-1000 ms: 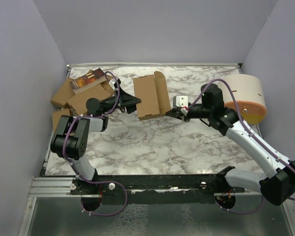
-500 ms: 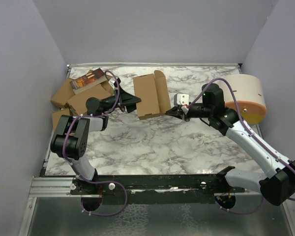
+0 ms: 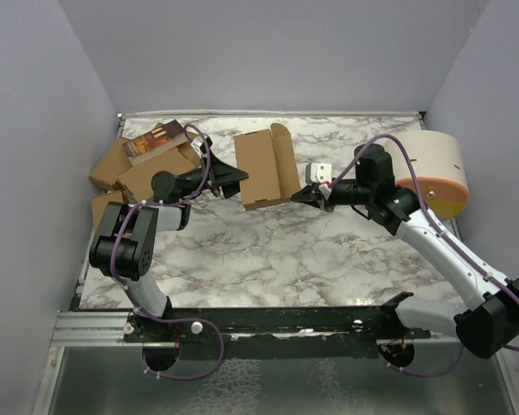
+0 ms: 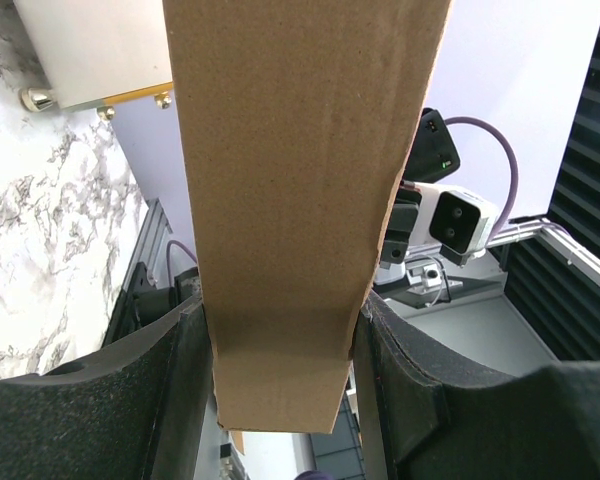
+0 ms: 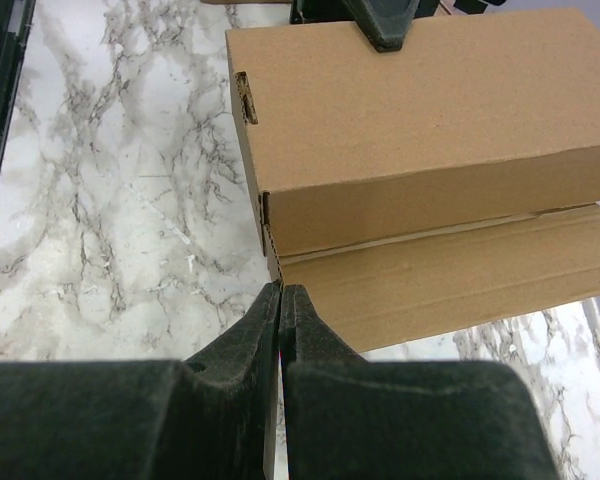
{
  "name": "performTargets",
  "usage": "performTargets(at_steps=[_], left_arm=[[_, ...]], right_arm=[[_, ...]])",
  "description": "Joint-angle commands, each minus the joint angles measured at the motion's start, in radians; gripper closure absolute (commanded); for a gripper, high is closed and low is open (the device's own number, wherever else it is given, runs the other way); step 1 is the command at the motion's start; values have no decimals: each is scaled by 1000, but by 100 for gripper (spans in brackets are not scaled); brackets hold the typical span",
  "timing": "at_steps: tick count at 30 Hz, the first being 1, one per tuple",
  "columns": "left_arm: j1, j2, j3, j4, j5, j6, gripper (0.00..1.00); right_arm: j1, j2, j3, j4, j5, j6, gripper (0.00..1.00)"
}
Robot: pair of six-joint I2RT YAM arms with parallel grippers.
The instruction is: Fold the paper box
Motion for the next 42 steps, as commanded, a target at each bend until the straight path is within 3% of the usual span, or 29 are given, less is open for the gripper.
performTargets(at_steps=[1, 21, 34, 42], left_arm=[[-3, 9, 11, 252, -27, 9, 85], [-4, 31, -10, 214, -55, 74, 86], [-4, 11, -22, 105, -80, 173, 87], [-2, 60, -37, 217, -108, 95, 87]], right_arm=[[-6, 24, 48, -26, -20, -24, 99], [56, 93, 166, -133, 47, -53, 99], [111, 157, 267, -230, 134, -70, 99], [111, 105, 196, -119, 204, 18, 99]])
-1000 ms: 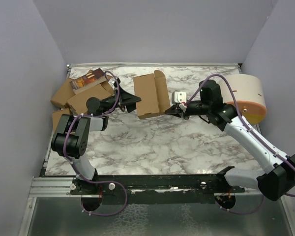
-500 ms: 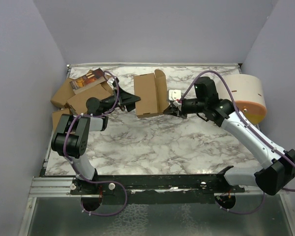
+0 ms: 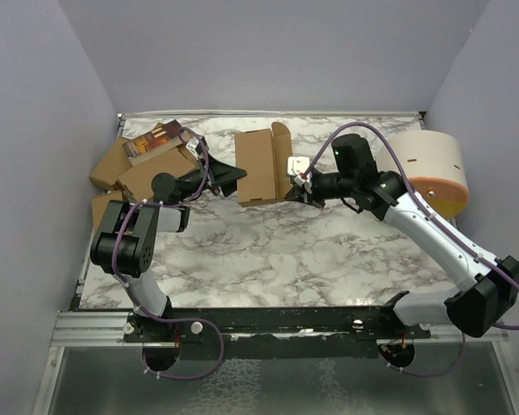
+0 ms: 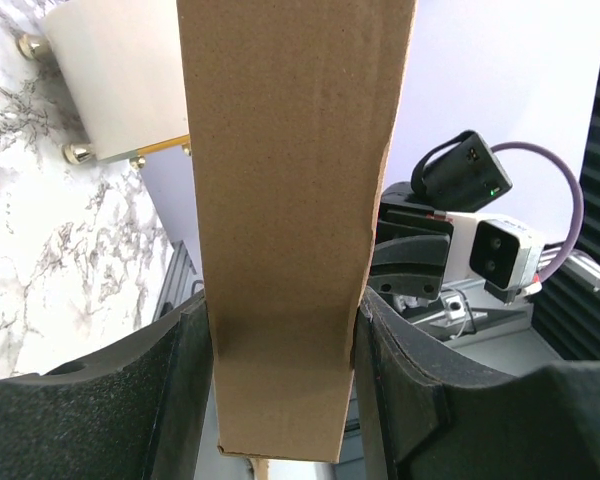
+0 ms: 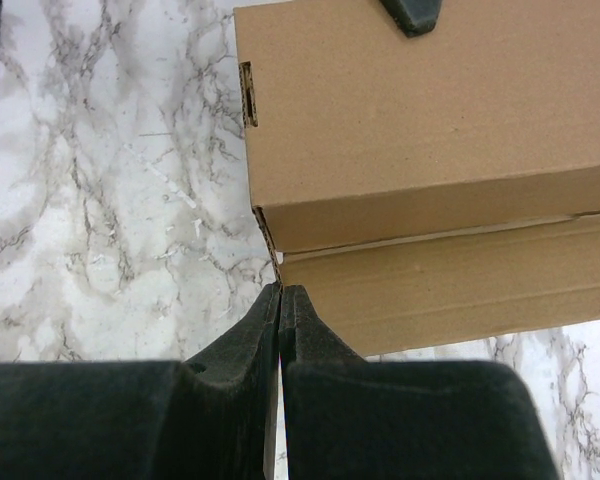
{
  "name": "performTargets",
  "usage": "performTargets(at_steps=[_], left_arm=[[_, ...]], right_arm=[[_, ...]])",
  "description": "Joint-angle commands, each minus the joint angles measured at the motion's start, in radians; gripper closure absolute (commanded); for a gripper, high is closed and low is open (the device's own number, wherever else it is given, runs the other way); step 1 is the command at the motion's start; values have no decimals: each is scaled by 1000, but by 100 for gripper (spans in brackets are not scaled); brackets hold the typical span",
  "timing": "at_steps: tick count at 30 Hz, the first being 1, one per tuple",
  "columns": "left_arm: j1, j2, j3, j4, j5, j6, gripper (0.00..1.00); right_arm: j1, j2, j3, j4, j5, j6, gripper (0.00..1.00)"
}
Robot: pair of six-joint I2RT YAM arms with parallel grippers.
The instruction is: Fold the paper box
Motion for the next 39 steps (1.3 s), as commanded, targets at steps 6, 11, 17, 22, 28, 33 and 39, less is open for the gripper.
performTargets(at_steps=[6, 11, 17, 22, 28, 33, 39], left_arm=[[-8, 44, -14, 241, -49, -43, 88], [-6, 40, -15, 249, -58, -56, 88], [6, 33, -17, 250, -55, -63, 88], [9, 30, -13, 250, -55, -68, 88], [9, 38, -18, 250, -62, -64, 88], [9, 45, -20, 247, -71, -57, 88], [8, 35, -20, 181, -66, 1, 88]], right_arm=[[16, -73, -64, 178, 49, 71, 99], [16, -96, -104, 225, 58, 100, 99], [15, -130, -152, 284, 93, 153, 99], [15, -131, -163, 303, 89, 171, 99], [15, -118, -147, 302, 47, 165, 99], [15, -99, -131, 291, 19, 150, 99], [15, -75, -95, 255, 13, 135, 99]])
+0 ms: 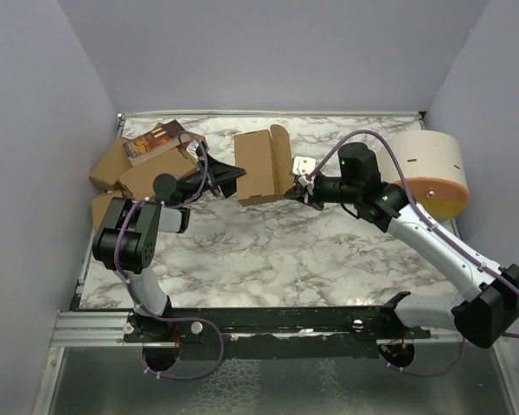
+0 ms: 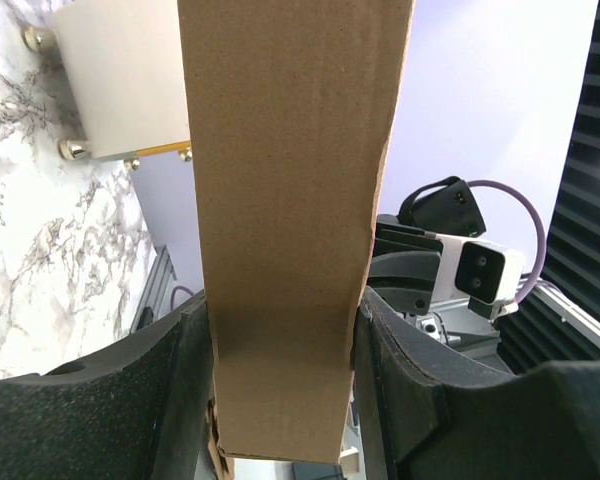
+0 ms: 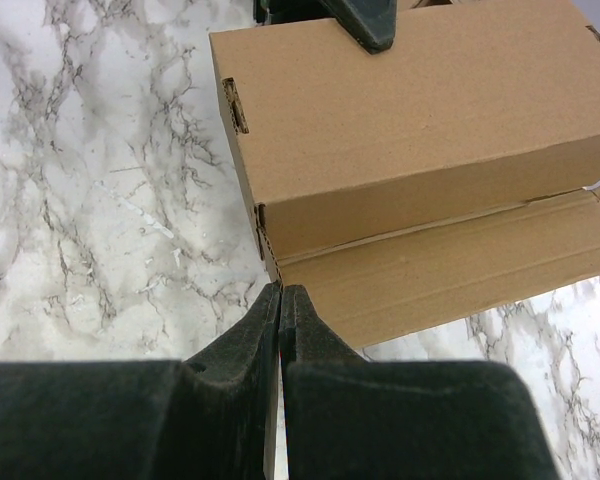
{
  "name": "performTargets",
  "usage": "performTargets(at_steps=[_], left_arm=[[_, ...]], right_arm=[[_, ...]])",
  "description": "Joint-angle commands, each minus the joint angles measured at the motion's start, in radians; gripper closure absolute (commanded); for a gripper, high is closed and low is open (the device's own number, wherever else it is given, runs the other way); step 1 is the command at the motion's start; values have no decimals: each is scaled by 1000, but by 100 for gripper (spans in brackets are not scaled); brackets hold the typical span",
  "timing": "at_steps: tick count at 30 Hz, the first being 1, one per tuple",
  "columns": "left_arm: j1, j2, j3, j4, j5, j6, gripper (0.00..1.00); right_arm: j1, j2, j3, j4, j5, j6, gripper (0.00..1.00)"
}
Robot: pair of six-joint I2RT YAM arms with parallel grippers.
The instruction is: Fold the paper box
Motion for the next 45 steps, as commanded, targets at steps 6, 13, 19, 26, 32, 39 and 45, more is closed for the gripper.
performTargets(at_steps=[6, 13, 19, 26, 32, 39, 45], left_arm=[[6, -12, -9, 131, -35, 112, 88], [6, -9, -21, 116, -54, 118, 88], [6, -18, -28, 76, -70, 144, 88], [6, -68, -30, -45, -77, 223, 88], [9, -66, -39, -36, -83, 217, 88], [47, -12, -55, 202, -80, 53, 88], [65, -28, -57, 214, -67, 39, 88]], right_arm=[[10, 41, 100, -14, -52, -20, 99], [14, 54, 116, -46, -102, -77, 99], [31, 87, 138, -85, -107, -111, 99], [32, 117, 161, -41, -21, -37, 99], [33, 122, 172, -45, -24, -36, 99], [33, 16, 20, 52, -64, -87, 99], [31, 0, -34, 125, -13, -37, 99]])
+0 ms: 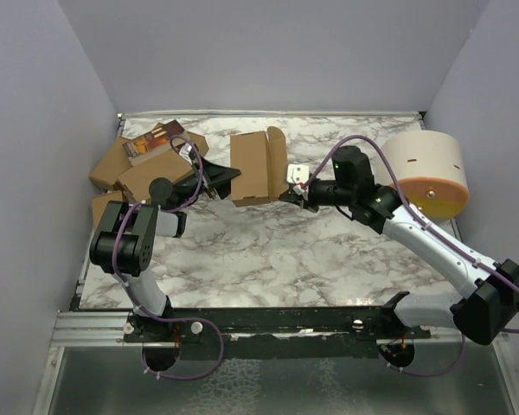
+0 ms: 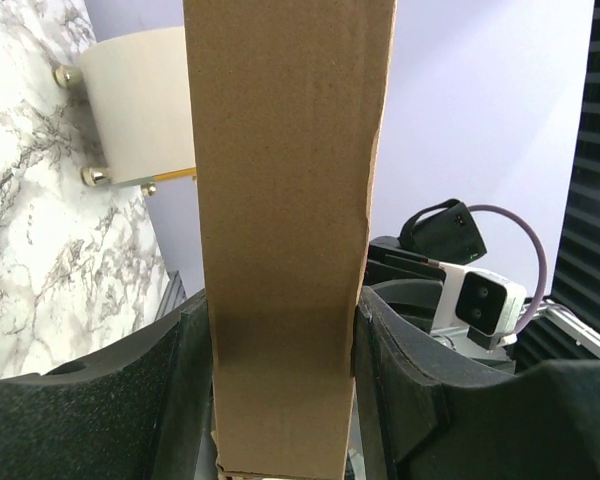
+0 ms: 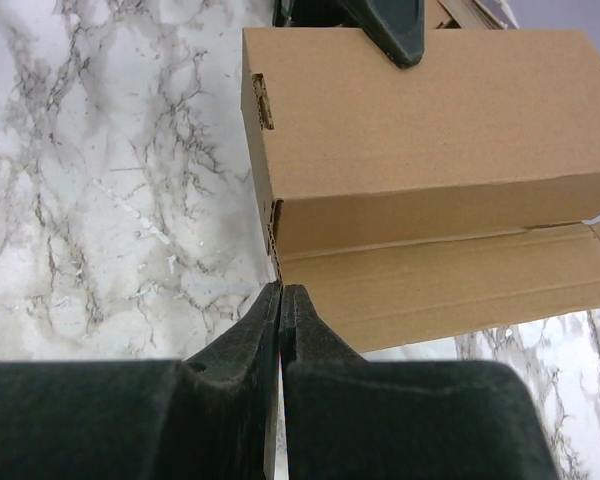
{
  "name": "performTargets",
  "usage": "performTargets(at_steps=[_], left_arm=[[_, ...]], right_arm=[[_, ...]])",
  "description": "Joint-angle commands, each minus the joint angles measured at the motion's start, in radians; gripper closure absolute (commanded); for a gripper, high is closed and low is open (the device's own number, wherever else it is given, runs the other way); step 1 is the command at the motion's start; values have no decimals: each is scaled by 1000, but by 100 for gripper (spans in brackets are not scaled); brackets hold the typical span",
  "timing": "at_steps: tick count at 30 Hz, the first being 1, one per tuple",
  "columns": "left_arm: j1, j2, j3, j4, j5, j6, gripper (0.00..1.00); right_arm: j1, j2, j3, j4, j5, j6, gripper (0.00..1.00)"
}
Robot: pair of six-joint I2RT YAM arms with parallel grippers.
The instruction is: Fold the paper box
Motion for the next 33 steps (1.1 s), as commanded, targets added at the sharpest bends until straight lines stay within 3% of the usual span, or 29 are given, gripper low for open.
performTargets(at_steps=[1, 10, 33], left_arm=[[32, 2, -1, 229, -15, -27, 88], [37, 7, -19, 242, -20, -33, 88], [38, -41, -22, 67, -24, 86, 89]], right_arm=[[7, -31, -35, 111, 6, 46, 99], [4, -33, -37, 134, -12, 84, 99], [5, 58, 60, 63, -40, 63, 99]])
